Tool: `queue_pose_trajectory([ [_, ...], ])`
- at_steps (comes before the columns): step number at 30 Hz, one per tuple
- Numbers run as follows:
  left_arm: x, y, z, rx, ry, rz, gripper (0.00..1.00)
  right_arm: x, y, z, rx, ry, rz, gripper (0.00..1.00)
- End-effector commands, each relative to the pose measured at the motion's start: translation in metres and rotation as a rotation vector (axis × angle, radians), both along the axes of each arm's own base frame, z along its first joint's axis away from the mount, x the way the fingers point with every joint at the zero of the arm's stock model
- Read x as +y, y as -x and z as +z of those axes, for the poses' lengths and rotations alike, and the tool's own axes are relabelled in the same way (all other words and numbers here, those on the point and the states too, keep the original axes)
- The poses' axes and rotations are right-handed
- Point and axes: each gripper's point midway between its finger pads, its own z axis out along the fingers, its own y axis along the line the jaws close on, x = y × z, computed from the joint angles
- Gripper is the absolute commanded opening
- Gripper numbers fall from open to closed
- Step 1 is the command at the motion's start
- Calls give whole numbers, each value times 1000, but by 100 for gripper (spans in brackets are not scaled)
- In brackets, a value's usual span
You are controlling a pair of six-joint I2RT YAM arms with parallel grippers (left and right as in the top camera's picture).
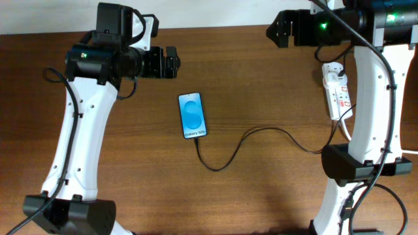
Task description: Plug charger to phone and switch on socket
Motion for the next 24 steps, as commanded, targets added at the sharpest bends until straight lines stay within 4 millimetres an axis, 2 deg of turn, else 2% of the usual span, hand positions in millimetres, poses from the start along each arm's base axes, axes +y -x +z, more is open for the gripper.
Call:
queue_pose_trajectory([
  [1,2,1,11,-29,-1,1,99,-6,8,17,-52,22,-12,98],
  [8,2,1,11,-29,-1,1,99,-6,13,13,-48,56,27,99],
  [13,2,1,11,-29,-1,1,99,-10,9,13,-92,121,73,98],
  [16,2,1,11,-29,-1,1,99,-17,-7,29,-188,159,35,98],
  [24,2,1,11,-29,-1,1,99,-18,-17,63,-352,179,40,98],
])
